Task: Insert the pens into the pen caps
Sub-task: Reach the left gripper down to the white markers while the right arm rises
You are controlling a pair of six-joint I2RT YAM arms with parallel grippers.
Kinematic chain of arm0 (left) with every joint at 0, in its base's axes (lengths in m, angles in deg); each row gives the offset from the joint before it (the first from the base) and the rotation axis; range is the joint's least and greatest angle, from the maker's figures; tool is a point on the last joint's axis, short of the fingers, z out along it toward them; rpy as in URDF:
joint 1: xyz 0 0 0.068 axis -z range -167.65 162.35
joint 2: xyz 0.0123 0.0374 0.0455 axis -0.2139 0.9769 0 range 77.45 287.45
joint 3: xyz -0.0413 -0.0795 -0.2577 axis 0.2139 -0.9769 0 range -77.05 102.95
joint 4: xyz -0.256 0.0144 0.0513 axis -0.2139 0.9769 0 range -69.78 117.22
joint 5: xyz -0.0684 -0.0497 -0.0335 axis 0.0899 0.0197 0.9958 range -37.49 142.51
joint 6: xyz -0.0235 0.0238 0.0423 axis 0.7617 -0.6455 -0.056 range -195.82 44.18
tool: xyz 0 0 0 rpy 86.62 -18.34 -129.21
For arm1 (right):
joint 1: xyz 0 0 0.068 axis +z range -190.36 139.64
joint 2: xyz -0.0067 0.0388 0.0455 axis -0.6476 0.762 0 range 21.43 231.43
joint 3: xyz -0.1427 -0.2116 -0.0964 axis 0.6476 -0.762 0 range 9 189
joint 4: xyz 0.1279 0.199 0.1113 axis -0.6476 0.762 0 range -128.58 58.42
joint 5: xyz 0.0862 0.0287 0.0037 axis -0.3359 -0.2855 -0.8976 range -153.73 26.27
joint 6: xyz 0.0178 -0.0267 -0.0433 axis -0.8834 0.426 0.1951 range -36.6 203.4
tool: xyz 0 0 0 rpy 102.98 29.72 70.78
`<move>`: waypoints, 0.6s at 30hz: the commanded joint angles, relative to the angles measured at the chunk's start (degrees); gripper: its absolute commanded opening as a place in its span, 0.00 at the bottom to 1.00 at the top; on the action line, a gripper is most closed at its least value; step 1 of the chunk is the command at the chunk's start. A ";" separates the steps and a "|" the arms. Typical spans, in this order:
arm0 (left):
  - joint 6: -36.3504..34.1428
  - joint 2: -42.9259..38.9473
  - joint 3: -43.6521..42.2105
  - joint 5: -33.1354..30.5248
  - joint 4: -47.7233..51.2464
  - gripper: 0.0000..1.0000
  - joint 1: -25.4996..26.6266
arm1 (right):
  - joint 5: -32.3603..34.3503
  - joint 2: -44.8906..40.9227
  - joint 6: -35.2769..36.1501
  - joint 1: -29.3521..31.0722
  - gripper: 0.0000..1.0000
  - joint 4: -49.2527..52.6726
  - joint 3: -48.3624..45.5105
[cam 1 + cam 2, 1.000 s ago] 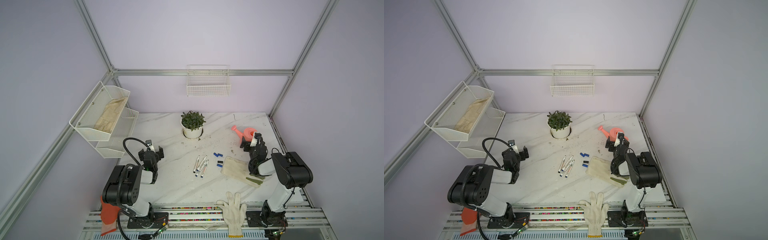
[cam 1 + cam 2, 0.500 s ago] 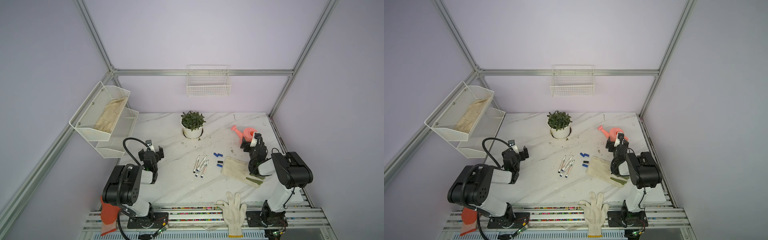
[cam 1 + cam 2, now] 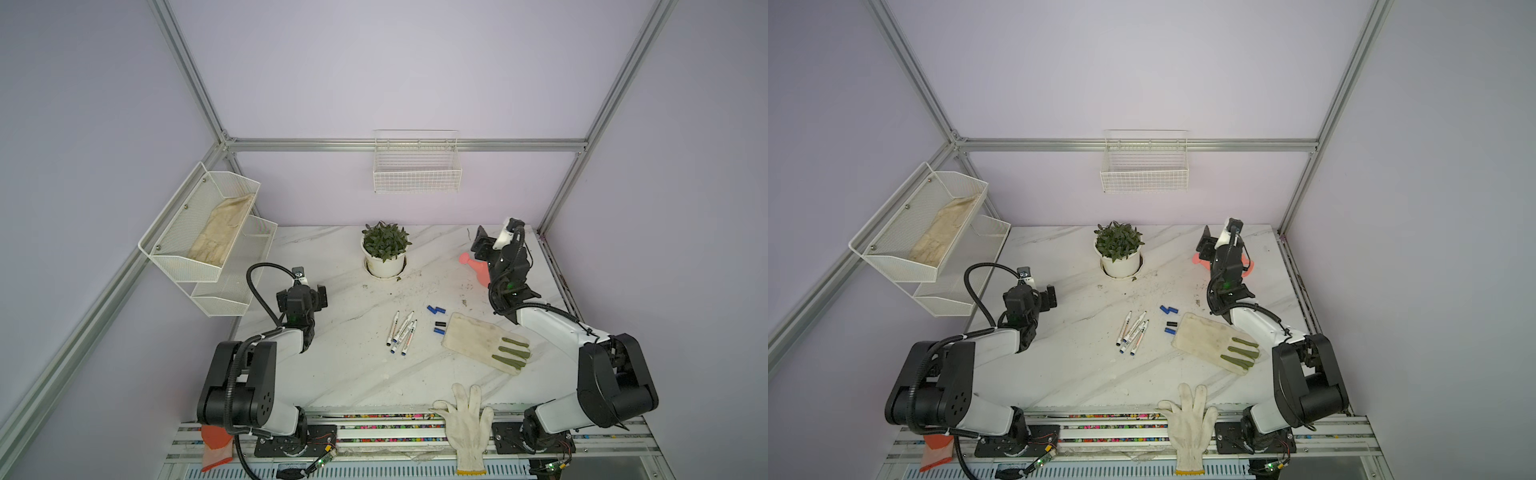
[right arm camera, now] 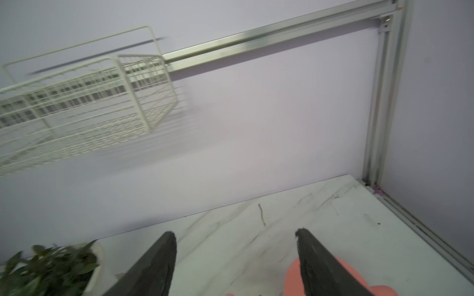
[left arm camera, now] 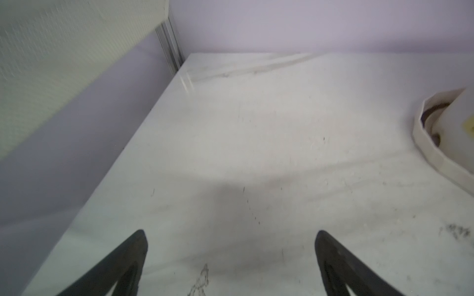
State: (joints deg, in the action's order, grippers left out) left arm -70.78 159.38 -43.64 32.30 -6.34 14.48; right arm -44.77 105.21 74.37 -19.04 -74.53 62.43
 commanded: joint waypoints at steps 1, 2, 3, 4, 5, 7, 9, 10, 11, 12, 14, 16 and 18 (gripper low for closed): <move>4.74 -6.15 4.15 -2.71 8.24 1.00 3.90 | 3.42 -1.92 -4.10 4.66 0.76 9.58 -0.37; 6.59 -6.87 4.35 -2.78 10.71 1.00 5.49 | 3.29 -2.56 -4.43 5.67 0.75 9.65 -0.75; 9.37 -7.57 4.87 -2.02 13.70 1.00 7.43 | 2.85 -2.99 -4.66 6.64 0.75 10.00 -0.95; 11.96 -7.88 5.17 -1.81 16.41 1.00 10.01 | 2.11 -3.27 -4.54 7.26 0.75 10.54 -0.90; 14.29 -7.95 5.42 -1.90 18.44 1.00 12.56 | 1.67 -3.12 -4.35 7.58 0.75 11.41 -0.57; 16.12 -7.45 5.92 -1.44 20.63 1.00 19.57 | 1.72 -2.43 -4.55 8.05 0.75 14.39 0.84; 18.79 -6.02 7.56 -1.32 23.64 1.00 25.54 | 1.48 -1.65 -5.30 8.12 0.75 16.96 2.27; 19.71 -4.84 8.58 0.44 24.86 1.00 27.68 | 1.24 -1.35 -5.62 8.17 0.75 18.15 2.97; 19.73 -3.76 9.88 1.59 26.27 1.00 29.72 | 0.68 -1.22 -5.81 8.17 0.75 18.60 3.33; 19.68 -2.39 11.86 1.92 28.57 1.00 31.56 | -0.23 -1.17 -5.61 8.21 0.75 18.89 3.51; 20.36 0.79 14.39 4.04 31.24 1.00 33.47 | -0.82 -1.17 -5.39 8.38 0.75 19.05 3.48; 20.59 3.25 16.87 5.59 33.24 1.00 34.98 | -1.76 -1.15 -3.90 8.63 0.75 18.21 3.27; 22.22 5.44 19.36 6.29 36.20 1.00 35.54 | -2.18 -0.71 -3.04 8.75 0.75 18.74 4.28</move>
State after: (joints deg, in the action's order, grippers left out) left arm -51.97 163.43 -31.09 36.19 24.80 49.34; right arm -45.69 103.93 70.37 -10.86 -57.70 64.79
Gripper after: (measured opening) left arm 0.998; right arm 0.747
